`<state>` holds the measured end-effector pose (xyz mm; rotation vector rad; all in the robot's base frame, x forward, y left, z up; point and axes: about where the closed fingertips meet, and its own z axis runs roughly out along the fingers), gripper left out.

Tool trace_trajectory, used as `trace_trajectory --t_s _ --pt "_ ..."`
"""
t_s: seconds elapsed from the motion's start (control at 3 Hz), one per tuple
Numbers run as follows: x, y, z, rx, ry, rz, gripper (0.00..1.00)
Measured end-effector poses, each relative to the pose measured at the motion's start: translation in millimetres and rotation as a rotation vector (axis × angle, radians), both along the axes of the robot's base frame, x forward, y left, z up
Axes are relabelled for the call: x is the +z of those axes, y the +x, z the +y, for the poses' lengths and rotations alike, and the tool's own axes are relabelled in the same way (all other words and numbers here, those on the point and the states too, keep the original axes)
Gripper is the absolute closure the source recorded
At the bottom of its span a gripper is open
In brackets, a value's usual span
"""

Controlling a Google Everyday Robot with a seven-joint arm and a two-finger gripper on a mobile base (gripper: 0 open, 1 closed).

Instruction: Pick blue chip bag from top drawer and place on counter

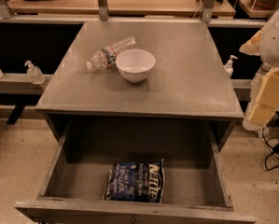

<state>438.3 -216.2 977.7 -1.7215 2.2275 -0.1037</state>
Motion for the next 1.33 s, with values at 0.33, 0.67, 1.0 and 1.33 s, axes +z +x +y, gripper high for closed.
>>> trace_trajectory --t_s 0.33,0.67,1.0,1.33 --pt "-5 2 4 0.012 -0.003 0.010 0.00" --pt "-47 18 41 0.111 -0.030 0.099 0.00" --pt "-104 25 88 0.235 -0.014 0.182 0.00" --pt "-113 24 93 0.248 -0.015 0.194 0.00"
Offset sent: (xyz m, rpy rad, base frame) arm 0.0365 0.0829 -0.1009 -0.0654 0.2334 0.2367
